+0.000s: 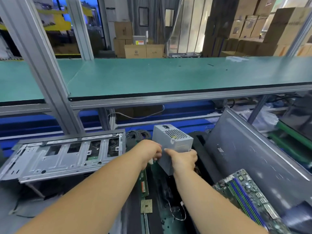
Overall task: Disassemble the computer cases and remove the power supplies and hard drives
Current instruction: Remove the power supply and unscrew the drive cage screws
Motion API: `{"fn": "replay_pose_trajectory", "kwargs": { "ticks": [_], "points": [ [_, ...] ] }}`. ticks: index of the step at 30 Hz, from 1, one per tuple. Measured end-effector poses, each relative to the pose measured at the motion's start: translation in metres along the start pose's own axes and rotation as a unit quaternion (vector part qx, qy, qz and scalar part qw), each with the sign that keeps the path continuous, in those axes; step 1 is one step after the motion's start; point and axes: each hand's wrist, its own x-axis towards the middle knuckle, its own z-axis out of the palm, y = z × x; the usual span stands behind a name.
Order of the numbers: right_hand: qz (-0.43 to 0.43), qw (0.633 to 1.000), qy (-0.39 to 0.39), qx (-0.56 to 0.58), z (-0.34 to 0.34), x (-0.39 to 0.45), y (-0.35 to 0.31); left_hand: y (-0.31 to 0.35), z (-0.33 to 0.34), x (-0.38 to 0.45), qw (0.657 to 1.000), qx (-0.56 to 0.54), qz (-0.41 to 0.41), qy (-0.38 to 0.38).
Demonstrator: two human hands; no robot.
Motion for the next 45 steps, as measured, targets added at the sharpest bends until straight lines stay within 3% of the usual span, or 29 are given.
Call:
{"fn": "replay_pose_trajectory", "kwargs": {
  "ticks": [3,8,15,20,29,38,42,45],
  "points": [
    [-0.027,0.999,-0.008,-0.022,0.023,0.005,0.009,-0.002,0.004,0.015,0.991,-0.12,-0.059,-0.004],
    [-0.03,0.999,-0.001,-0.039,0.042,0.01,0.014,-0.007,0.005,0.043,0.987,-0.139,-0.075,0.006],
    [-0.073,0.99,-0.001,-0.12,0.048,0.01,0.021,-0.016,0.013,0.057,1.0,-0.019,-0.021,-0.001],
    [-0.037,0.973,-0.062,-0.22,0.05,0.01,0.016,-0.017,0.004,0.052,0.998,-0.048,-0.045,0.009],
    [-0.049,0.958,-0.089,-0.266,0.033,0.016,0.026,-0.017,0.011,0.043,0.99,0.127,-0.059,-0.02],
    [-0.046,0.926,-0.125,-0.352,0.038,0.027,0.01,-0.021,0.01,0.043,0.984,0.168,-0.066,-0.008],
    [-0.039,0.911,-0.145,-0.384,0.045,0.042,-0.003,-0.016,0.006,0.048,0.97,0.236,-0.056,0.029],
    [-0.033,0.897,-0.167,-0.407,0.054,0.047,-0.01,-0.016,0.003,0.058,0.976,0.19,-0.047,0.092]
  ]
}}
